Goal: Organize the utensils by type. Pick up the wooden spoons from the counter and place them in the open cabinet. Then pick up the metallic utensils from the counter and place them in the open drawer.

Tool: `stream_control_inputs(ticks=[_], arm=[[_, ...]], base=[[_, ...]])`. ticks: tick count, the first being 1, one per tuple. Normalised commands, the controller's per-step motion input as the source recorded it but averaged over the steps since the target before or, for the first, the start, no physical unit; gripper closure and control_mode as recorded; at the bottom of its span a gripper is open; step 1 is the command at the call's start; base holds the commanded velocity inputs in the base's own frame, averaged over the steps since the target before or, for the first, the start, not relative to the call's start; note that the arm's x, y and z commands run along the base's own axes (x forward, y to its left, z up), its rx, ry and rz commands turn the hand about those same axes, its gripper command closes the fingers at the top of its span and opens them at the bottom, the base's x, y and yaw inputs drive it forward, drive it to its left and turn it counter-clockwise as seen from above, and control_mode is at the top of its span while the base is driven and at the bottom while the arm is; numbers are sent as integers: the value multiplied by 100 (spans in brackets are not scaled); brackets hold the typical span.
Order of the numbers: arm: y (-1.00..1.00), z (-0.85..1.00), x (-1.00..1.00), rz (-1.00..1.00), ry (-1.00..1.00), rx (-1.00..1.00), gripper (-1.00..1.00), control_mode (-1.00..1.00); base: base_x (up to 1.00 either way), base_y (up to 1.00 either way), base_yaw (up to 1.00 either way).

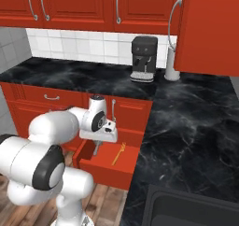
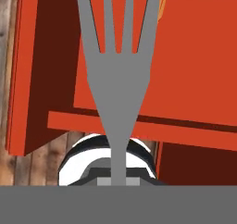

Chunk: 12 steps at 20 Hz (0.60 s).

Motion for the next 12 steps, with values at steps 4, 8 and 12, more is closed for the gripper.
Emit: stream_control_inputs(ticks=[4, 8, 12], arm=[[-2, -30, 22, 0, 1, 0, 100, -100], [-9, -29, 31, 0, 2, 0, 100, -100], [-12, -36, 33, 0, 8, 0, 100, -100]], base=[[0, 0, 0], [0, 0, 0], [0, 0, 0]])
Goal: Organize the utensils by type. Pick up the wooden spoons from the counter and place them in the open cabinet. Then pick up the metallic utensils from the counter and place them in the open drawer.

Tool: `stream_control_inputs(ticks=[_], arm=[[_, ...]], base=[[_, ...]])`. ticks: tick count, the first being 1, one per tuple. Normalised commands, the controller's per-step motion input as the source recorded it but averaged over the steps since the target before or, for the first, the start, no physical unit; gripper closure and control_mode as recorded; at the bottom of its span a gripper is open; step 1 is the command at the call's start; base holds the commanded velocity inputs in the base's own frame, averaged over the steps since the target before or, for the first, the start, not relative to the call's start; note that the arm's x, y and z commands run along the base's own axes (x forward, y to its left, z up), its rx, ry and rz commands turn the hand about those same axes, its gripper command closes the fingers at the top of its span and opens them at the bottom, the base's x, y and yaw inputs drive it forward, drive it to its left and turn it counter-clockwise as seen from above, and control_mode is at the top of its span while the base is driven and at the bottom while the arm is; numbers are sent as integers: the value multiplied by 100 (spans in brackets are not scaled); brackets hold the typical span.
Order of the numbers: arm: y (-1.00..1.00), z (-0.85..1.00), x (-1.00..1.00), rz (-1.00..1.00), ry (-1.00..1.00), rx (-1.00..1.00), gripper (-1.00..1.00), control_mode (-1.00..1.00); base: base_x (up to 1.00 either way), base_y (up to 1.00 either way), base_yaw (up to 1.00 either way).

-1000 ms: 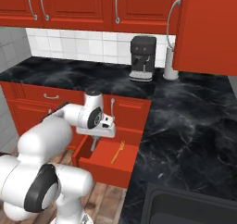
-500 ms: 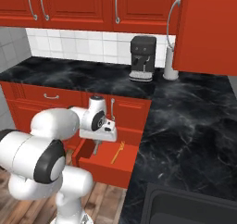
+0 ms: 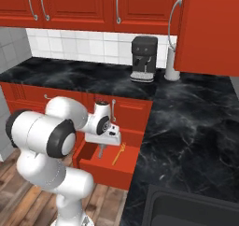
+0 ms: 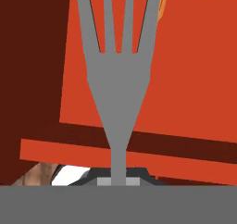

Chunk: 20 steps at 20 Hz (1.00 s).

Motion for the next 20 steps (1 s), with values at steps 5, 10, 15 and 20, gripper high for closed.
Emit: stream_control_inputs(ticks=[5, 10, 15, 20], arm=[[-2, -29, 30, 0, 0, 0, 100, -100], [-1, -14, 36, 0, 0, 0, 100, -100], [-3, -27, 22, 0, 0, 0, 100, -100], [-4, -33, 16, 0, 0, 1, 100, -100]], base=[[0, 0, 0], [0, 0, 0], [0, 0, 0], [0, 0, 0]])
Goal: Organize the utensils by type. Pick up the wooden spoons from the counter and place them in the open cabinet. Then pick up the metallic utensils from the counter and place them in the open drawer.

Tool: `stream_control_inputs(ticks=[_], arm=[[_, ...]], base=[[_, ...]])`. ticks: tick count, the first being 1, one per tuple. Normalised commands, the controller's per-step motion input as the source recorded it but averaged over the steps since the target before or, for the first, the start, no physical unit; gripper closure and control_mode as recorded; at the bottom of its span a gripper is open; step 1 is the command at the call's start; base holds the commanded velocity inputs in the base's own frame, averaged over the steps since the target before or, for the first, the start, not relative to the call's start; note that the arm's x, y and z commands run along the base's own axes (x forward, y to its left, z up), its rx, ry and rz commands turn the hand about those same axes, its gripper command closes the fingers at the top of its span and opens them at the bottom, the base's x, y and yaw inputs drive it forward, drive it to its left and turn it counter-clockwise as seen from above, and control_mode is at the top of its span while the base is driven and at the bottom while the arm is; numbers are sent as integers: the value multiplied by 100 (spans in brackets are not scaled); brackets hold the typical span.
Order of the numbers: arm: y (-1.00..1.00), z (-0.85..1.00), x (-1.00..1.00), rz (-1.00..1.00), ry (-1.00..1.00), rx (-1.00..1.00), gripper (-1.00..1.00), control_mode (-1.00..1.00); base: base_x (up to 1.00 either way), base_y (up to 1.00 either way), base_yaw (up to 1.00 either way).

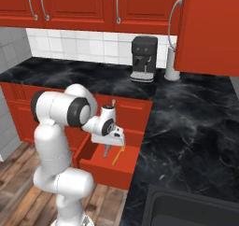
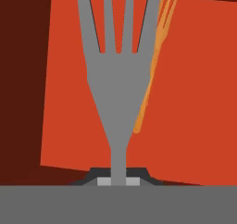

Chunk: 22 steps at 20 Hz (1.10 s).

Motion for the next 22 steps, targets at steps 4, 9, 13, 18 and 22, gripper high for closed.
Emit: stream_control_inputs(ticks=[4, 9, 13, 18, 22], arm=[[0, -30, 22, 0, 0, 3, 100, -100], [0, -28, 20, 0, -1, 5, 100, -100], [0, -21, 27, 0, 0, 3, 100, -100], [0, -21, 28, 0, 0, 0, 100, -100], [1, -24, 25, 0, -3, 0, 100, -100]], base=[[0, 0, 0], [0, 0, 0], [0, 0, 0], [0, 0, 0], [0, 0, 0]])
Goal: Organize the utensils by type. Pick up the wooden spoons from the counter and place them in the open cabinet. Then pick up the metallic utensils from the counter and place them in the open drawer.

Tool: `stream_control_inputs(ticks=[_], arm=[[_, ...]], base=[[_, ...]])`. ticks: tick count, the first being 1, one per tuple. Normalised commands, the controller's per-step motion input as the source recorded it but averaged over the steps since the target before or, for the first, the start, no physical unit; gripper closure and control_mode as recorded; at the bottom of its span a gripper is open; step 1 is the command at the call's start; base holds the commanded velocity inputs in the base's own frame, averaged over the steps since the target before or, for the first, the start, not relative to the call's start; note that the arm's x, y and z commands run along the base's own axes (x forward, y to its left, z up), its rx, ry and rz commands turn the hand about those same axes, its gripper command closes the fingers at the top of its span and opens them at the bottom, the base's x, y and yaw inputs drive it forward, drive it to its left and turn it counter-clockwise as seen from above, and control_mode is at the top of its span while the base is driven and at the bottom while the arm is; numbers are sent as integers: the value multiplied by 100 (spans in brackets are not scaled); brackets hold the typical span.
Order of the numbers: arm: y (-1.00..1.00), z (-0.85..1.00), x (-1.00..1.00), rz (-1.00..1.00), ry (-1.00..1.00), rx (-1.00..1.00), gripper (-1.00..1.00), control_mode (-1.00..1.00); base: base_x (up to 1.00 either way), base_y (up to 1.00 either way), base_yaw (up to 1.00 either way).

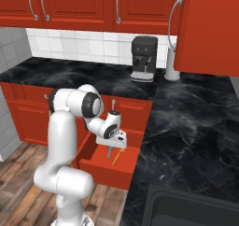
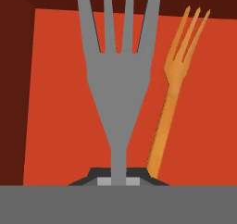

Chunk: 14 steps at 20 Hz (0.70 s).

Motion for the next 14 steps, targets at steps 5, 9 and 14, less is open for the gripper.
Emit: stream_control_inputs(ticks=[5, 9, 14], arm=[[3, -29, 24, 0, -3, 0, 100, -100], [4, -38, 22, -1, -2, 0, 100, -100], [2, -34, 25, -1, -1, 0, 100, -100]], base=[[0, 0, 0], [0, 0, 0], [0, 0, 0]])
